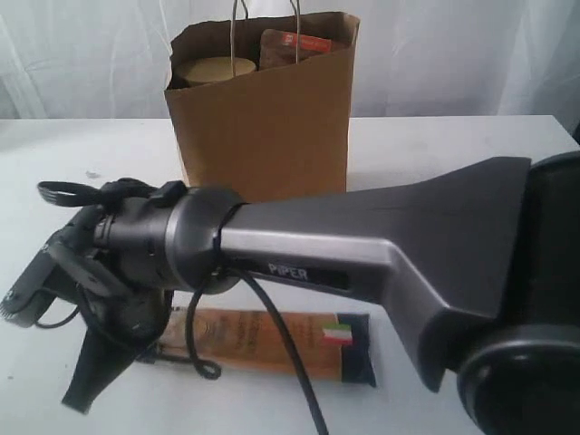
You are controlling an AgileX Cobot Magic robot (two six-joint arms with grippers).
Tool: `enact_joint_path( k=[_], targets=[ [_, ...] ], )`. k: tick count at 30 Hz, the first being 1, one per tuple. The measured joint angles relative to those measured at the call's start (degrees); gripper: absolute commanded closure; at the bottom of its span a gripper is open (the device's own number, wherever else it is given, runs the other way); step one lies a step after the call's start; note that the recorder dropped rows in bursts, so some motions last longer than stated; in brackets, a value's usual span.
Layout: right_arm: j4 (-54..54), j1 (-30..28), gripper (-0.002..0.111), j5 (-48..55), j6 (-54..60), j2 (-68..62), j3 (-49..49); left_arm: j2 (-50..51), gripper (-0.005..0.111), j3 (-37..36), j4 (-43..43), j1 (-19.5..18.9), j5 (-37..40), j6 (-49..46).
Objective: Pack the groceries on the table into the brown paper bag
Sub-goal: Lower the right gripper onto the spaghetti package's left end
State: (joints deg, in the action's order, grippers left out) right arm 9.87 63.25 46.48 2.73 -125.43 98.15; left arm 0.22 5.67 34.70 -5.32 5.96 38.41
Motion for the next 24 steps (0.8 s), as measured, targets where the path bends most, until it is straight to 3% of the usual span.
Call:
enact_joint_path(
  k=[3,5,7,11,13,24],
  targets=[
    [-3.6,2.2,0.107,2.4,2.9,0.4,0.0,0.0,0.107,0.0,0.0,0.0,0.0,0.0],
    [-4.9,3.4,0.099,2.6,5.4,0.4,0.0,0.0,0.107,0.0,0.0,0.0,0.0,0.0],
    [-5.7,3.8,0.083,3.1,7.2,0.4,0.0,0.0,0.107,0.0,0.0,0.0,0.0,0.0],
    [-5.9,3.8,0.039,5.0,8.4,0.4,0.0,0.0,0.107,0.0,0.0,0.0,0.0,0.0],
    [-5.9,3.8,0.028,6.8,8.5,0.4,0.0,0.0,0.107,0.0,0.0,0.0,0.0,0.0],
    [-6.4,5.0,0.026,22.6,8.4,3.0,0.0,0.0,0.107,0.0,0.0,0.0,0.0,0.0]
  ],
)
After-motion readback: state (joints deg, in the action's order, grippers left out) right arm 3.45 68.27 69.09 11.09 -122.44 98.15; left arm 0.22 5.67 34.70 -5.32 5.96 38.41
